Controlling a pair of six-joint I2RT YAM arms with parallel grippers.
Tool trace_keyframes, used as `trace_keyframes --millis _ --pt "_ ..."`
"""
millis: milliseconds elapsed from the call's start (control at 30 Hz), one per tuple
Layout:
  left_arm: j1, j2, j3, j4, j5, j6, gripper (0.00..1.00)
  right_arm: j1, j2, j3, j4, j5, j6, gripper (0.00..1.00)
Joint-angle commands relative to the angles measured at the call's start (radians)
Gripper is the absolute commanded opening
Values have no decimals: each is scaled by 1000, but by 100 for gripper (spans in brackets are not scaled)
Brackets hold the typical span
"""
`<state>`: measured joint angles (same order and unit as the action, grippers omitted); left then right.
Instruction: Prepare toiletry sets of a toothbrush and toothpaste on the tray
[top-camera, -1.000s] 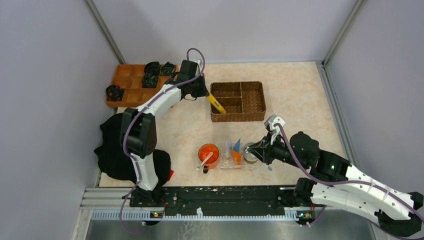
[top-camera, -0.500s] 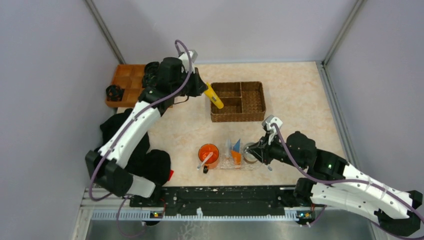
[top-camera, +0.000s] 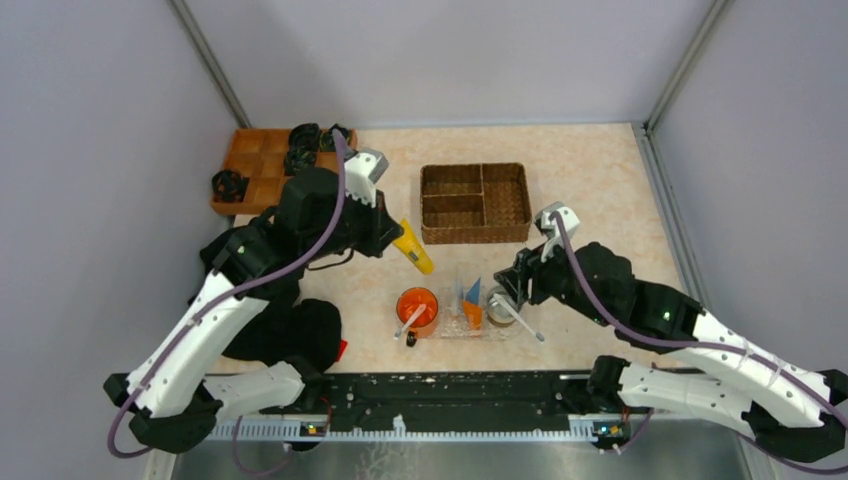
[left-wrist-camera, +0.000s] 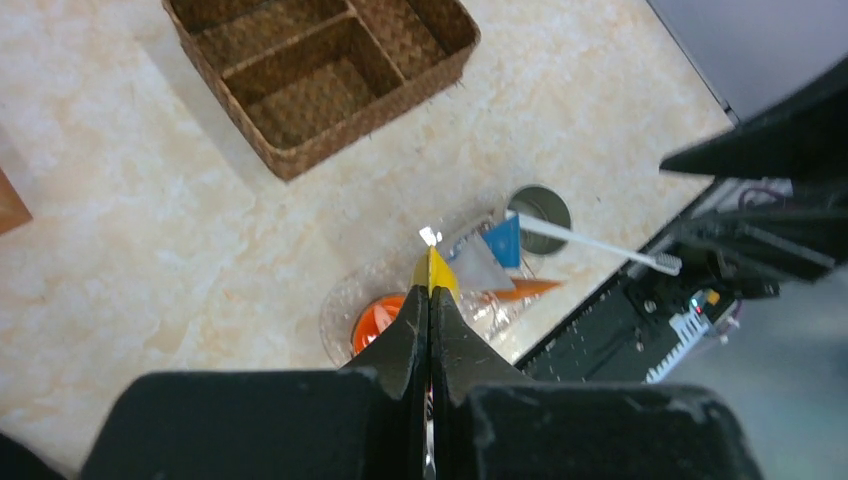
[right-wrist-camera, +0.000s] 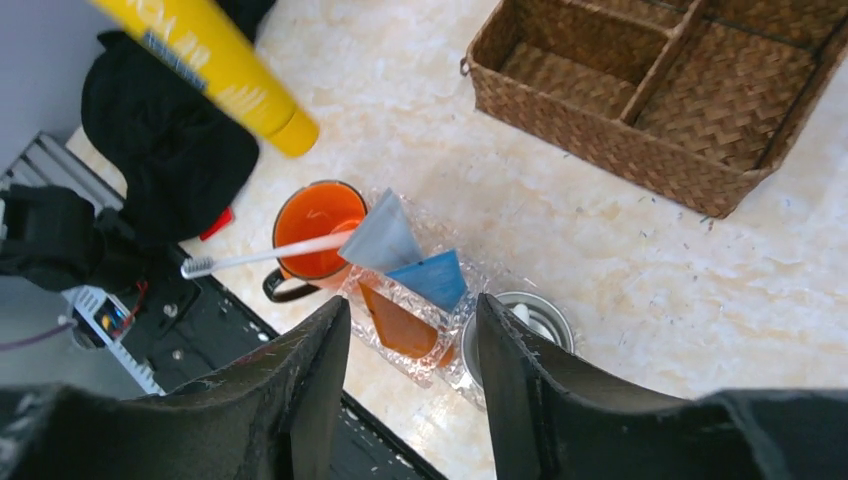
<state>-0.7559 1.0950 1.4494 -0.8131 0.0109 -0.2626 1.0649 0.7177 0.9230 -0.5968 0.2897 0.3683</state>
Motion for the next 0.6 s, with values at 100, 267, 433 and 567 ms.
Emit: trace_keyframes --millis 100,267,433,567 --pt "-52 -149 -145 -10 147 -17 0 10 26 107 -44 100 26 51" --pt "-92 -183 -217 56 228 -3 0 10 46 106 -46 95 40 51" --pt "-138 -181 -268 85 238 2 0 10 41 92 -47 99 49 51" --pt "-204 -154 -298 113 152 3 0 10 40 80 -40 98 54 51"
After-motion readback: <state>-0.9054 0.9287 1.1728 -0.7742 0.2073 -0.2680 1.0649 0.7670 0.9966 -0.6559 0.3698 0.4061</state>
